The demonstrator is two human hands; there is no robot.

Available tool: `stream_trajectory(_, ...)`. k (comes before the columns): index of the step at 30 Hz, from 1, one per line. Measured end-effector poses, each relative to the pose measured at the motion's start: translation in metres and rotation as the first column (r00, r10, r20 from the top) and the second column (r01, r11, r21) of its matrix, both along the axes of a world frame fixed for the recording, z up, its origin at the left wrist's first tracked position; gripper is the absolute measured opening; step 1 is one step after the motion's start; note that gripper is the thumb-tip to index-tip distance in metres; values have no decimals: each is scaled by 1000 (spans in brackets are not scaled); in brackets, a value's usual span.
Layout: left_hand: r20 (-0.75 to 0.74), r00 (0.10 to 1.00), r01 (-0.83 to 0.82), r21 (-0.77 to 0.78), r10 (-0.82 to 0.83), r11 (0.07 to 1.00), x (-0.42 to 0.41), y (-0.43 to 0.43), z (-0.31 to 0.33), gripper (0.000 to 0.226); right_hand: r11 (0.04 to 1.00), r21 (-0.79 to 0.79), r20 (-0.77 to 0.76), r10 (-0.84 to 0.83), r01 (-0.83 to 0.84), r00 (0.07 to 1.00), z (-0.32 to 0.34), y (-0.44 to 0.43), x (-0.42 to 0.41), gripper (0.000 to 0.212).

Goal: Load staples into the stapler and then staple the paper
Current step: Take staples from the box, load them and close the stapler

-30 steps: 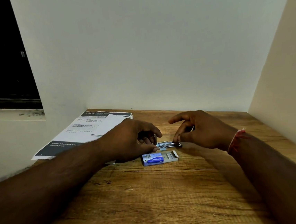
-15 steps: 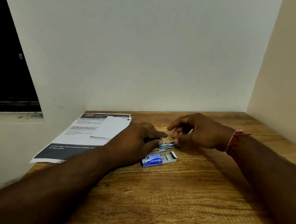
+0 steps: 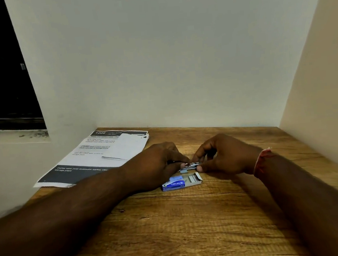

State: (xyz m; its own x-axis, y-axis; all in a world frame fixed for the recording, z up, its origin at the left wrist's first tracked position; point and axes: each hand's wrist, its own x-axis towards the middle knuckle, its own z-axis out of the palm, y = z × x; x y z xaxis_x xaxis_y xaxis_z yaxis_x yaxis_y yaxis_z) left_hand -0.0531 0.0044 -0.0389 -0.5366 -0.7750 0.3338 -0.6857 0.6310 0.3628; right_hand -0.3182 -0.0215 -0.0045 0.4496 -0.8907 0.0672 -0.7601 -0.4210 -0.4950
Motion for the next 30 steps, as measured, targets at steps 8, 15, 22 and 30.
stream_trajectory(8,-35,993,-110,57,112,992,27,5,13,41,1000,-4,-31,-29,29,999,-1,-5,0,14)
stream_trajectory(15,53,986,-164,83,160,983,48,-1,20,35,994,-61,46,-87,90,995,-2,-5,-2,13)
stream_trajectory(22,78,982,-180,76,174,981,48,-4,19,32,988,-106,65,-107,113,992,-3,-7,-2,15)
stream_trajectory(30,81,980,-188,97,180,977,45,-3,22,28,988,-106,62,-104,110,993,-1,-3,1,12)
